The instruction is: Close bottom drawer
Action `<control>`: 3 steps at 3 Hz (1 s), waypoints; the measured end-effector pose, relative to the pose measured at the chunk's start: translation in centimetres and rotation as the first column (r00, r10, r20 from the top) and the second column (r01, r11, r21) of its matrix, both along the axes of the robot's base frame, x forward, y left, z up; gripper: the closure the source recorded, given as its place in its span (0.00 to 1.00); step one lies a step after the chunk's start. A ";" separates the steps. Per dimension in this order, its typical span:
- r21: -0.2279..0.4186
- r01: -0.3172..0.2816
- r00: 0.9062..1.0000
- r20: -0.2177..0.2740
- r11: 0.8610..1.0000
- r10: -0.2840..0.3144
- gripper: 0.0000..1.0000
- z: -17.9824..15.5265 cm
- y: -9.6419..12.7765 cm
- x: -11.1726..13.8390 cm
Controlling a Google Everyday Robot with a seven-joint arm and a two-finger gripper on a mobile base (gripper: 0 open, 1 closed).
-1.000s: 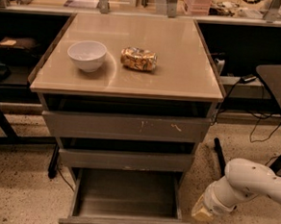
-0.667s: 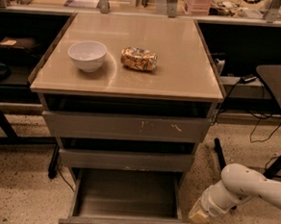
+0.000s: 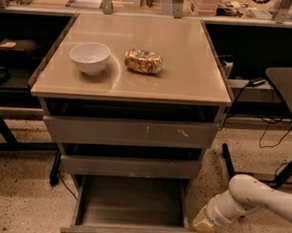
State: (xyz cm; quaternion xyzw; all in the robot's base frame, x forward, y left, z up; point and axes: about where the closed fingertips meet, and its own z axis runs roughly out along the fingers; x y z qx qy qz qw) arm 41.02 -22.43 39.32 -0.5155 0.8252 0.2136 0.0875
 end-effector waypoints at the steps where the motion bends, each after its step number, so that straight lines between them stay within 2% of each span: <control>1: 0.131 0.030 0.995 0.094 0.991 -0.042 1.00 -4.0 1.0 2.7; 2: 0.251 0.068 0.977 0.179 0.966 -0.115 1.00 -8.8 0.8 4.4; 3: 0.252 0.068 0.977 0.178 0.965 -0.116 1.00 -8.9 0.8 4.4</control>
Offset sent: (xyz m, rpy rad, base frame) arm 0.0638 0.0146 -0.0989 0.3770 -0.3015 -0.1179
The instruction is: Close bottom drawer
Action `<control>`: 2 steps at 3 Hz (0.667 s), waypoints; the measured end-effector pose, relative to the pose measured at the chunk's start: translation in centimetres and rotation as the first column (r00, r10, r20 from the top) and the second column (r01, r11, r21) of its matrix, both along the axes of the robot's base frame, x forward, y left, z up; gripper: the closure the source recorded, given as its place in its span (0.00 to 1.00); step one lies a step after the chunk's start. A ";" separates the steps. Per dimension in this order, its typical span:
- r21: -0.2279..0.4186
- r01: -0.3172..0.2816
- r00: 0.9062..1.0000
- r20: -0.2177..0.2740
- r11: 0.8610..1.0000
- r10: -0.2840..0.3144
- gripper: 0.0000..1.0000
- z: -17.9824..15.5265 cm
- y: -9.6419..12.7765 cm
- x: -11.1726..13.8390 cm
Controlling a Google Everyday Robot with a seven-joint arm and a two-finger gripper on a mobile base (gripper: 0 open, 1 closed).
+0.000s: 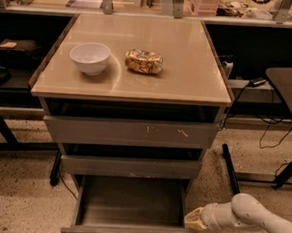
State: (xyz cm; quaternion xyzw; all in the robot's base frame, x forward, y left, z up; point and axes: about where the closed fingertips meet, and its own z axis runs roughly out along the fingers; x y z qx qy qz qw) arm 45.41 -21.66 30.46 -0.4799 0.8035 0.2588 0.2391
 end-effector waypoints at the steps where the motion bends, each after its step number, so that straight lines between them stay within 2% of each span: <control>1: -0.015 -0.020 1.000 0.023 1.000 0.020 1.00 0.1 0.6 -0.4; 2: -0.044 -0.042 0.998 0.052 0.998 0.044 1.00 -1.4 1.5 -0.3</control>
Offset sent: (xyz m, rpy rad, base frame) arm 0.0009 0.0229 -0.0324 -0.0881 -0.1020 0.0643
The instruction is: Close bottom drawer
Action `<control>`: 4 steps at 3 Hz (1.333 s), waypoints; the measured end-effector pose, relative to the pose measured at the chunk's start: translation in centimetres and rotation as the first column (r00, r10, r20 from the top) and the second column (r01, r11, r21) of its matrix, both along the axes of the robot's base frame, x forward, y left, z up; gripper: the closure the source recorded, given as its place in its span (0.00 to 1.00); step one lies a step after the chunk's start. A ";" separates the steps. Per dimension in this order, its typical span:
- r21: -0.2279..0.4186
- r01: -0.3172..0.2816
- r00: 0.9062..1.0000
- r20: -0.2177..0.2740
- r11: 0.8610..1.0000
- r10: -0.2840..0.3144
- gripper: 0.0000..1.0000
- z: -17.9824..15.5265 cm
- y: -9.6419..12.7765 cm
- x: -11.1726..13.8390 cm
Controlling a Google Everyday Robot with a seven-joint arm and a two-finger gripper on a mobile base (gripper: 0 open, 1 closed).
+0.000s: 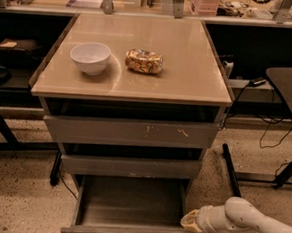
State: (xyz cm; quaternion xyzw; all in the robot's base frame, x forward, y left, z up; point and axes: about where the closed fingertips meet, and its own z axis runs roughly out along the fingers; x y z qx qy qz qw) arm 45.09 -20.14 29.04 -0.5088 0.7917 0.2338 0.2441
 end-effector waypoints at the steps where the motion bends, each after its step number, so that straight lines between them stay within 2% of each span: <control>1: -0.016 -0.018 1.000 0.015 1.000 0.018 1.00 -3.2 0.6 0.1; 3: -0.052 -0.117 0.991 0.055 0.992 0.120 1.00 -7.0 2.1 -1.8; 4: -0.017 -0.108 0.993 0.048 0.994 0.108 1.00 -7.7 1.8 -2.3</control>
Offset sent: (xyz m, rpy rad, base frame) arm -0.0138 0.0242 -0.0844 -0.0755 -0.0866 0.1326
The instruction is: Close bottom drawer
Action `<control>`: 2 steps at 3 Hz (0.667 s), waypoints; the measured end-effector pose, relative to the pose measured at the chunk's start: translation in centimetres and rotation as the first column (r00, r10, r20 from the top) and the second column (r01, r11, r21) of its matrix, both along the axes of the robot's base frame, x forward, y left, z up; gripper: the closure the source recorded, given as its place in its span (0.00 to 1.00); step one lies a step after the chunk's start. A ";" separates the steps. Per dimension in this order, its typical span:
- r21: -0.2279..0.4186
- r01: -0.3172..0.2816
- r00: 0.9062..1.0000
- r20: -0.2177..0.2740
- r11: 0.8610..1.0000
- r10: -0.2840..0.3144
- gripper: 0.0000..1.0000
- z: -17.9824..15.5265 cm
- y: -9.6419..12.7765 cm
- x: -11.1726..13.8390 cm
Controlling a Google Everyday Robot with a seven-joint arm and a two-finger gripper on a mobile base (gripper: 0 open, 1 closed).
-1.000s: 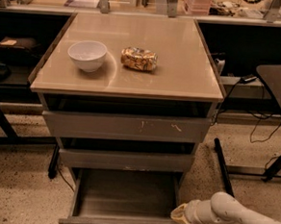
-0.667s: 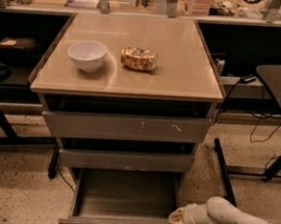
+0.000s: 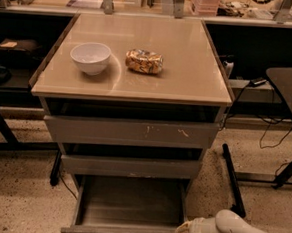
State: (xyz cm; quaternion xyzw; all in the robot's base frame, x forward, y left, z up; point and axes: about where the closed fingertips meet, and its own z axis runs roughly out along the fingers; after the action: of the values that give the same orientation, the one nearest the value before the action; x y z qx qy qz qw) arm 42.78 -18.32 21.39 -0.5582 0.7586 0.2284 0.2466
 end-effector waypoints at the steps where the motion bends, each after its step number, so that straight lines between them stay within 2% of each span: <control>1: 0.010 -0.006 1.000 -0.009 1.000 0.006 1.00 -0.3 -0.1 -0.5; 2: 0.009 -0.017 1.000 -0.015 1.000 0.017 1.00 -0.3 -0.2 -1.2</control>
Offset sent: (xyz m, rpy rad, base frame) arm -0.0408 -0.0099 -0.0195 0.0031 0.0383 0.0646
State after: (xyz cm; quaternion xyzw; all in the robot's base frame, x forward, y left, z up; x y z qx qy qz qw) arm 41.59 -18.55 21.05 -0.5616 0.7547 0.2382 0.2416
